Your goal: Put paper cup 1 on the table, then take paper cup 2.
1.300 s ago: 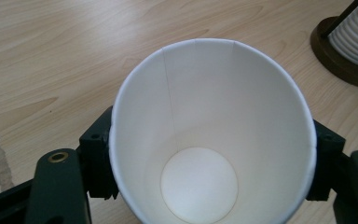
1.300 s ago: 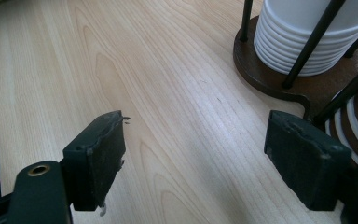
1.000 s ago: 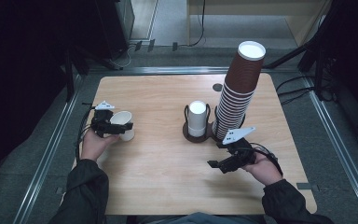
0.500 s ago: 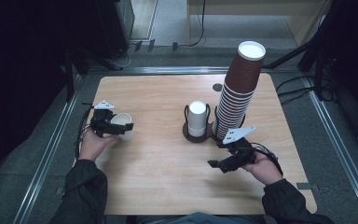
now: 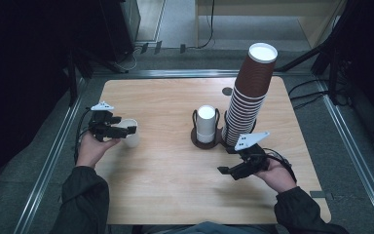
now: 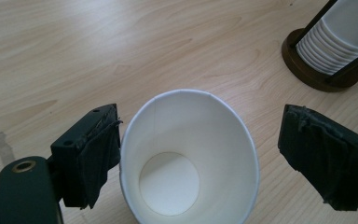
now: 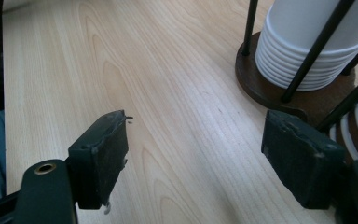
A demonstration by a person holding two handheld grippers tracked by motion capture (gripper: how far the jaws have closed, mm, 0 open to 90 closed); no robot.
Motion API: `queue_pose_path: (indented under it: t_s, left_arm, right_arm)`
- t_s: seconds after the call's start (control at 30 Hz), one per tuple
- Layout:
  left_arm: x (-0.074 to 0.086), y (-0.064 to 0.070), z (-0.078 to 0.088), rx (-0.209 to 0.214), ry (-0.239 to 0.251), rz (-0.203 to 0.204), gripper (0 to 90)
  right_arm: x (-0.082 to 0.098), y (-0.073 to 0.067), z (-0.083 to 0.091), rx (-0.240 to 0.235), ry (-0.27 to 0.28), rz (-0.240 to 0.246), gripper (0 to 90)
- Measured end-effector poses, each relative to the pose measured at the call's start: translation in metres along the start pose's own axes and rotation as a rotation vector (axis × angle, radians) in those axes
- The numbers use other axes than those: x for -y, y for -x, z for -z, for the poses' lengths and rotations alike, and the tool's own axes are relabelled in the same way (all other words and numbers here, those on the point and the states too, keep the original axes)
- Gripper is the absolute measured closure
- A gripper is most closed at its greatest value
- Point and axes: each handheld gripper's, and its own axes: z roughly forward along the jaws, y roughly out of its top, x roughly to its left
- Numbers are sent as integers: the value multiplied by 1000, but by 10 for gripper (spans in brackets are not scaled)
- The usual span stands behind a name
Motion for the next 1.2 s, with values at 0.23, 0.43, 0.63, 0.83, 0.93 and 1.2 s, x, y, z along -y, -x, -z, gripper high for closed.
queue_pose_path:
  t_s: [0.23, 0.43, 0.63, 0.83, 0.93, 1.2]
  left_arm:
    - [-7, 7, 18, -8, 16, -1, 131]
    - [-13, 17, 24, 40, 24, 7, 133]
    - [-18, 31, 20, 79, -5, -8, 143]
    - [-20, 44, 14, 82, -25, -17, 146]
    - [-19, 50, 11, 102, -30, -41, 154]
    - [-19, 67, 5, 139, -37, -77, 154]
  right_arm:
    - [-1, 3, 7, -16, 70, -37, 199]
    - [-4, 4, 14, -22, 32, -2, 187]
    - [-6, 9, 24, -6, 9, -17, 159]
    - [-11, 14, 35, 41, 36, -21, 168]
    - [-14, 19, 42, 26, 90, -76, 210]
    - [-14, 21, 45, 15, 84, -61, 216]
